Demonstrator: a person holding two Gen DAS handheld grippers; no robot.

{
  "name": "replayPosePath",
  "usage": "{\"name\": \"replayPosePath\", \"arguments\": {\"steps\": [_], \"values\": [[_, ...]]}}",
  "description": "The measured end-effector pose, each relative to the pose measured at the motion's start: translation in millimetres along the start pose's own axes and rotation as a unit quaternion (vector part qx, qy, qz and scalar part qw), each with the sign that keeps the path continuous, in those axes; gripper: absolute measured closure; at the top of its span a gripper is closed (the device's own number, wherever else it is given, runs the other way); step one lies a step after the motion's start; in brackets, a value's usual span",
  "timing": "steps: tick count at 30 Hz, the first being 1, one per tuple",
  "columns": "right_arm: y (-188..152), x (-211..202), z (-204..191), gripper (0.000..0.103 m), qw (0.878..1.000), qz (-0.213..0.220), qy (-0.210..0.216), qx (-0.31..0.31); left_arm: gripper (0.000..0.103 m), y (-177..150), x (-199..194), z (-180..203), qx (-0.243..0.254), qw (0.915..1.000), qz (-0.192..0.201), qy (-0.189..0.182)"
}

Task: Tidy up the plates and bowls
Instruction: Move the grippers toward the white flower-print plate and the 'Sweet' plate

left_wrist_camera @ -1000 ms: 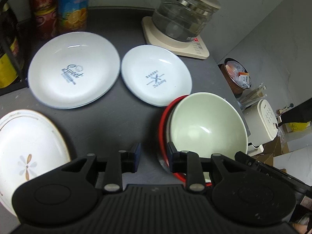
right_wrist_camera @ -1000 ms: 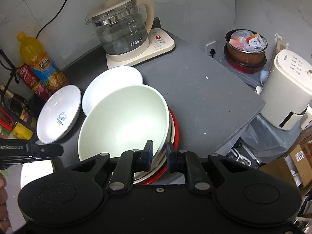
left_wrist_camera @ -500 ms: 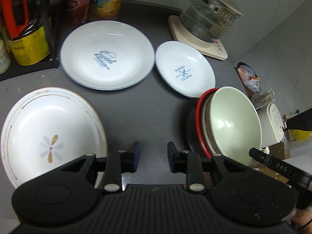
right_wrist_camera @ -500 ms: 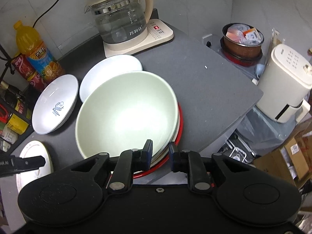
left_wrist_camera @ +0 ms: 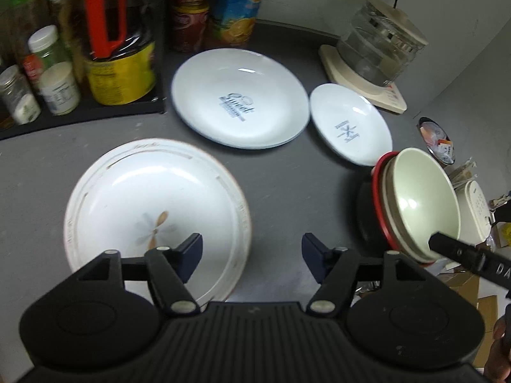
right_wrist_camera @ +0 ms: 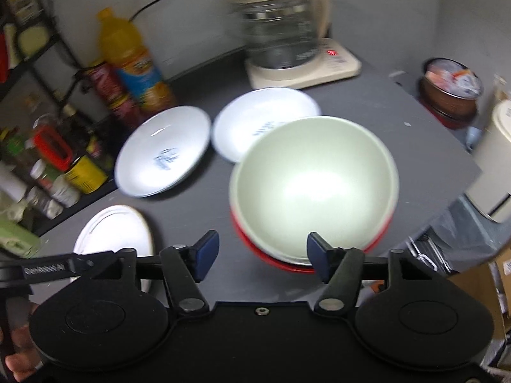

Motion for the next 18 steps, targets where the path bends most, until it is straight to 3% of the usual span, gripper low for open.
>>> {"name": "replayPosePath", "arguments": {"steps": [5,18], "values": [[-1,7,-28,0.027,0.999,-0.013,0.028,-0.037,0.033,-11,-8,-20,-0.019,0.9996,0.000,0.018],[-3,30,-87,0.012,0.985,-0.045,0.102,-0.133,0.032,-26,-25,-61,-0.081,0.9941,0.008,0.072]]}}
Point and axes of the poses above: each gripper's, at about its wrist camera, not at the fingertips, and x roughly the way its jaws point, z to its right, y to its top, the point moved 1 cm from there along x, roughly the way its jaws point, and after that the axes turned 6 degrees about z, right-handed, at the moved point
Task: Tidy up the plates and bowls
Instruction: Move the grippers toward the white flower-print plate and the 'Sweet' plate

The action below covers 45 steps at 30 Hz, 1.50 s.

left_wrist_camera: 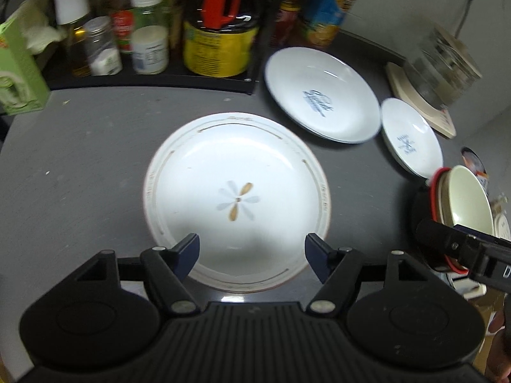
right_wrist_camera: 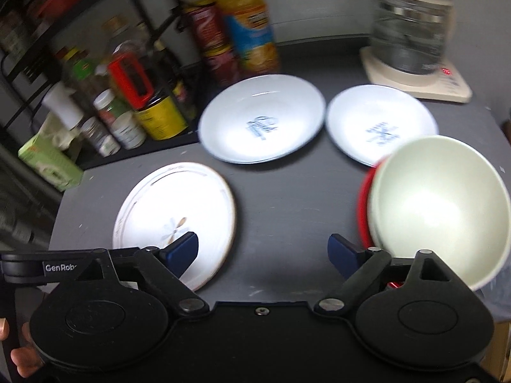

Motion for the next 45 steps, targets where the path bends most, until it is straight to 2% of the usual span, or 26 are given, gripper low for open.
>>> {"name": "replayPosePath", "arguments": {"steps": [7,13,19,30,35,39,45], "values": [[15,16,-3,0.008,0.999,-0.018,0.032,-0.039,0.032,1,-3,-7,-0.042,0.9986,0.003,0.033],[33,22,11,0.004,0.997,-0.021,0.048,-0.062,0.032,9,-3,5,-0.063,0.9968,0.014,0.048],[57,32,29,0.004,0.994,-0.022,0.057,-0.085,0.032,17,5,21,-0.104,0.9931,0.021,0.051],[106,58,56,0.005,0.991,-0.017,0.070,-0.117,0.032,43,27,49,-0.161,0.9841,0.058,0.049],[125,81,63,0.022,0.988,-0.026,0.063,-0.138,0.035,54,44,55,-0.190,0.9782,0.073,0.041],[139,102,69,0.026,0.987,-0.033,0.054,-0.151,0.037,65,59,59,-0.206,0.9740,0.088,0.032],[161,135,81,0.041,0.985,-0.046,0.037,-0.162,0.054,75,86,54,-0.244,0.9655,0.088,0.023]]}}
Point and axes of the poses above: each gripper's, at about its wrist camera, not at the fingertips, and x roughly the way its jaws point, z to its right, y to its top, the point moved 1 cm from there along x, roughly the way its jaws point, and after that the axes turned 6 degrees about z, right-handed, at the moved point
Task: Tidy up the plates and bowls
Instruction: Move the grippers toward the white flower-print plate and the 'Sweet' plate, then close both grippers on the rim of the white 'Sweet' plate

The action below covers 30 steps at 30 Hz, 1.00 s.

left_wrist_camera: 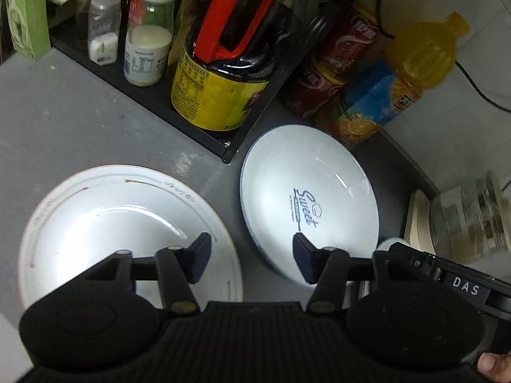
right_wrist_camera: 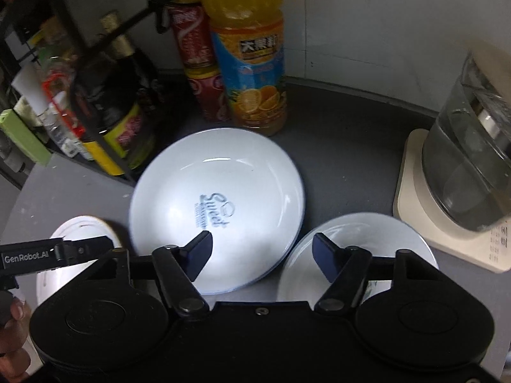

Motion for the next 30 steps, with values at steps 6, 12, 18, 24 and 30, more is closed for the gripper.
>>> {"name": "replayPosePath", "arguments": {"steps": [6,12,18,24,30], "values": [[11,32,12,0.053,1.000,-0.013,-0.013,-0.012,0.069,6,30,-12,-0.029,0.9996,-0.001,-0.004],[15,59,21,0.059,0.999,-0.028,-0.018,-0.007,0.077,13,52,-19,-0.041,0.9991,-0.003,-0.004],[14,78,29,0.068,0.999,-0.044,-0.026,0.002,0.083,18,71,-19,-0.047,0.9987,-0.020,-0.001],[16,93,36,0.074,0.998,-0.054,-0.013,0.026,0.091,16,87,-17,-0.052,0.9979,-0.038,0.002],[17,104,36,0.073,0.997,-0.061,0.010,0.045,0.094,14,96,-21,-0.061,0.9972,-0.044,-0.001]]}}
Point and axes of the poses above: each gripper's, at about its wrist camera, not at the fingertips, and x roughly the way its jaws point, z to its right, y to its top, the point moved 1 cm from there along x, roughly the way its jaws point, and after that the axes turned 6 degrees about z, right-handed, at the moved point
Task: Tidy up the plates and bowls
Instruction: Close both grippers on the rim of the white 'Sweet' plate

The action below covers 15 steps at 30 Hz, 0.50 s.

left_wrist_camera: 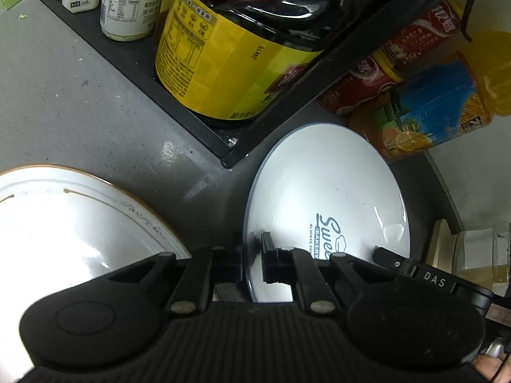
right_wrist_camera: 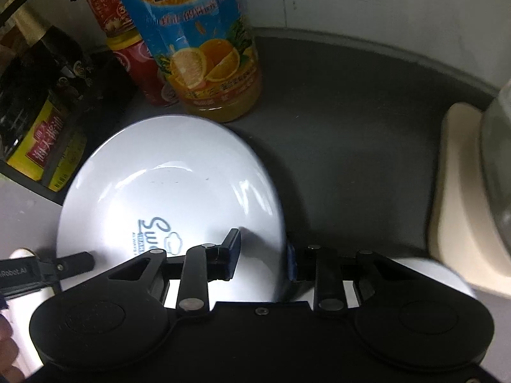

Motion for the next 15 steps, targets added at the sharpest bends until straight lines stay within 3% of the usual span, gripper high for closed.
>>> {"name": "replayPosePath", "arguments": {"steps": [7,15], "values": [[1,-4,11,0.081,0.999,-0.006,0.022,0.033,0.095,7,-1,-2,0.002,0.9999,-0.013,-0.003],[-8,-36,9,0.090,0.998,0.021,0.036,0.047,0.095,21,-14,-2,0.022,0.9995,-0.015,-0.015]]}}
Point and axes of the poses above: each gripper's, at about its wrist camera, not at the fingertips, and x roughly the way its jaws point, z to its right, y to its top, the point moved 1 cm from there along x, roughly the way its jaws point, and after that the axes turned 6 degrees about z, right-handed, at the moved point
